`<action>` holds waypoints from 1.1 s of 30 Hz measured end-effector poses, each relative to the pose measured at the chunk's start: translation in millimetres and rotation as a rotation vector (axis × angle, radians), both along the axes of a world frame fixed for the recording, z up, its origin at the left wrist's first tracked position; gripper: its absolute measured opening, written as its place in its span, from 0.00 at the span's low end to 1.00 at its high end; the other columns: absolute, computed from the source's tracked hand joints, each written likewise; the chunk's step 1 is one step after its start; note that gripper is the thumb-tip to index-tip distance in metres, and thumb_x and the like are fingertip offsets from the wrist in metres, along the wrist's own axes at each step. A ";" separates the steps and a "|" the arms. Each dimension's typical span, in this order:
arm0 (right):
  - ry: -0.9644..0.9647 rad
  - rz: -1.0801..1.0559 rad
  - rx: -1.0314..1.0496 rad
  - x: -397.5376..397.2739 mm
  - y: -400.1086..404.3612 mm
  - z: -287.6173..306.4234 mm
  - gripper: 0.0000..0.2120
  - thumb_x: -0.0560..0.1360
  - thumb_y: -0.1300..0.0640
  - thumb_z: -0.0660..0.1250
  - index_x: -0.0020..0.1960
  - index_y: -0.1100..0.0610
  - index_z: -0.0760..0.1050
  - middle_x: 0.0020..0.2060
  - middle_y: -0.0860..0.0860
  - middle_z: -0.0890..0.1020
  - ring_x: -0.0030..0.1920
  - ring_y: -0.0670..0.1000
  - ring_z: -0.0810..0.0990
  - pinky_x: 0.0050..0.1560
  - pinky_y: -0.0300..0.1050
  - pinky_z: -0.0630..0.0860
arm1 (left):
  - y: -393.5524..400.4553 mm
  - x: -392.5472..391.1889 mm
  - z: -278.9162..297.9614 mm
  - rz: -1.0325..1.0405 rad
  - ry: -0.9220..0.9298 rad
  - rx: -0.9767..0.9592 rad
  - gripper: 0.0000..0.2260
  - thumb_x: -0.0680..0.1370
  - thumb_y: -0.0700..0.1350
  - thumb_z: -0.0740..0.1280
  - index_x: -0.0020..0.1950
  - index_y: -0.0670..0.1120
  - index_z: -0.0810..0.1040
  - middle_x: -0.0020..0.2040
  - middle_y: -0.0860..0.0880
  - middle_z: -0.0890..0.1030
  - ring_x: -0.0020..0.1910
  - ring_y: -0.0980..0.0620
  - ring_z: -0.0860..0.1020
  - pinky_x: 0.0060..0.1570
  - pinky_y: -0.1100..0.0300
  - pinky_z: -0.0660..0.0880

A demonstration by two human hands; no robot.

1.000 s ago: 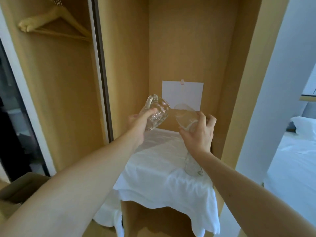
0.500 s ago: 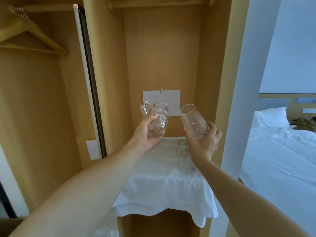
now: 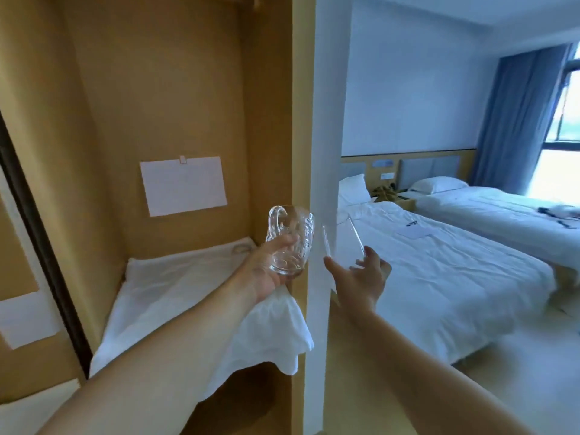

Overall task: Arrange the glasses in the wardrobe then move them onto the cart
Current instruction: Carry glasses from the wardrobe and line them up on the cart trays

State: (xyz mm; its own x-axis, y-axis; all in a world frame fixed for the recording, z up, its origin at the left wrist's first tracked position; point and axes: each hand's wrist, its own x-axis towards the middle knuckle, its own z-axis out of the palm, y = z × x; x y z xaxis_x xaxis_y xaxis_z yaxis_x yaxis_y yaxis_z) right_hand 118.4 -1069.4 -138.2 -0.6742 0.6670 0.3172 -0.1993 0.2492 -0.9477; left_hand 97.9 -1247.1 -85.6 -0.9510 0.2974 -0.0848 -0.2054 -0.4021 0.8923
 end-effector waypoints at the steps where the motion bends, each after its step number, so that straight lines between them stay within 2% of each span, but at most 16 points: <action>1: -0.004 -0.035 -0.002 4.3 11.4 -1.4 0.42 0.63 0.48 0.84 0.72 0.54 0.70 0.60 0.50 0.67 0.54 0.50 0.79 0.59 0.44 0.75 | 13.8 -2.1 -3.2 -0.021 -0.006 0.015 0.26 0.58 0.44 0.84 0.54 0.44 0.86 0.52 0.41 0.85 0.46 0.44 0.84 0.46 0.50 0.83; 2: -0.007 -0.065 -0.004 8.6 23.7 -2.6 0.42 0.63 0.49 0.84 0.72 0.55 0.70 0.61 0.51 0.68 0.54 0.50 0.78 0.61 0.46 0.75 | 27.9 -4.1 -6.3 -0.048 -0.020 0.030 0.33 0.55 0.44 0.86 0.59 0.43 0.84 0.54 0.40 0.85 0.47 0.42 0.84 0.47 0.48 0.83; 3: -0.005 -0.091 -0.007 12.4 35.9 -3.5 0.42 0.63 0.50 0.84 0.72 0.55 0.70 0.61 0.51 0.69 0.53 0.50 0.78 0.62 0.48 0.76 | 41.9 -6.1 -8.3 -0.076 -0.036 0.052 0.36 0.55 0.44 0.86 0.61 0.42 0.81 0.54 0.39 0.85 0.48 0.40 0.84 0.48 0.47 0.83; 5: 0.018 -0.139 -0.007 18.4 60.6 -4.7 0.42 0.64 0.51 0.84 0.72 0.57 0.69 0.62 0.53 0.72 0.53 0.49 0.77 0.63 0.49 0.77 | 69.4 -11.3 -11.2 -0.126 -0.063 0.072 0.31 0.61 0.43 0.84 0.62 0.40 0.79 0.53 0.37 0.85 0.48 0.38 0.84 0.51 0.44 0.83; 7: 0.023 -0.187 -0.013 21.6 86.4 -5.1 0.42 0.64 0.50 0.84 0.71 0.57 0.68 0.63 0.54 0.76 0.54 0.49 0.78 0.61 0.46 0.76 | 97.5 -19.1 -13.7 -0.170 -0.068 0.057 0.29 0.65 0.43 0.82 0.64 0.40 0.77 0.55 0.35 0.84 0.50 0.36 0.84 0.52 0.43 0.82; 11: 0.003 -0.291 -0.019 20.0 140.9 -5.7 0.41 0.63 0.47 0.84 0.68 0.56 0.67 0.58 0.52 0.80 0.52 0.50 0.80 0.57 0.44 0.76 | 157.5 -37.3 -14.8 -0.273 -0.048 0.035 0.33 0.62 0.44 0.83 0.64 0.43 0.77 0.57 0.37 0.84 0.54 0.37 0.84 0.52 0.45 0.82; 14: -0.016 -0.365 -0.009 14.8 182.5 -9.1 0.41 0.62 0.45 0.84 0.65 0.55 0.66 0.55 0.49 0.79 0.50 0.50 0.81 0.55 0.46 0.76 | 203.1 -50.4 -14.0 -0.361 -0.047 0.016 0.32 0.60 0.42 0.85 0.62 0.42 0.79 0.54 0.38 0.85 0.53 0.38 0.85 0.56 0.43 0.81; 16: -0.020 -0.402 -0.020 8.9 210.0 -11.0 0.41 0.62 0.44 0.84 0.65 0.55 0.66 0.54 0.48 0.78 0.50 0.50 0.80 0.56 0.48 0.77 | 231.6 -61.0 -16.3 -0.427 -0.069 0.038 0.36 0.58 0.44 0.87 0.63 0.39 0.78 0.57 0.37 0.84 0.56 0.37 0.84 0.61 0.40 0.78; 18: -0.017 -0.429 -0.037 1.8 236.2 -13.8 0.41 0.62 0.44 0.84 0.65 0.55 0.66 0.54 0.48 0.77 0.50 0.50 0.80 0.54 0.46 0.76 | 261.3 -73.0 -19.1 -0.506 -0.078 0.090 0.40 0.59 0.49 0.87 0.67 0.39 0.76 0.62 0.36 0.82 0.60 0.36 0.81 0.66 0.38 0.74; 21: -0.024 -0.458 -0.046 -8.7 274.8 -20.8 0.42 0.62 0.45 0.84 0.66 0.55 0.65 0.55 0.48 0.78 0.50 0.50 0.80 0.52 0.42 0.73 | 311.0 -90.8 -23.7 -0.612 -0.106 0.151 0.48 0.58 0.64 0.83 0.70 0.41 0.74 0.65 0.37 0.80 0.62 0.36 0.80 0.66 0.37 0.73; 24: -0.031 -0.491 -0.046 -19.0 317.5 -24.7 0.40 0.62 0.45 0.84 0.64 0.54 0.65 0.55 0.48 0.77 0.50 0.50 0.80 0.50 0.40 0.72 | 362.4 -109.3 -30.4 -0.651 -0.258 0.222 0.45 0.66 0.74 0.71 0.70 0.41 0.75 0.63 0.35 0.81 0.59 0.34 0.81 0.61 0.37 0.75; 26: -0.033 -0.518 -0.037 -24.9 348.2 -26.3 0.41 0.62 0.45 0.84 0.66 0.54 0.65 0.55 0.48 0.77 0.50 0.50 0.81 0.51 0.41 0.73 | 396.3 -120.5 -35.7 -0.655 -0.282 0.221 0.36 0.74 0.67 0.69 0.69 0.40 0.76 0.61 0.35 0.82 0.55 0.34 0.83 0.59 0.38 0.76; 28: -0.037 -0.545 -0.014 -29.5 380.0 -28.4 0.42 0.62 0.45 0.84 0.67 0.55 0.66 0.55 0.48 0.77 0.50 0.50 0.80 0.52 0.43 0.75 | 428.3 -127.9 -40.3 -0.668 -0.269 0.199 0.28 0.76 0.58 0.71 0.70 0.41 0.77 0.62 0.36 0.82 0.57 0.35 0.81 0.60 0.39 0.76; 33: -0.046 -0.583 0.026 -38.1 453.7 -32.0 0.45 0.63 0.45 0.84 0.71 0.55 0.64 0.57 0.49 0.76 0.51 0.51 0.80 0.55 0.45 0.77 | 506.8 -145.6 -49.0 -0.704 -0.218 0.154 0.28 0.73 0.51 0.76 0.70 0.42 0.76 0.62 0.37 0.82 0.56 0.35 0.83 0.56 0.39 0.78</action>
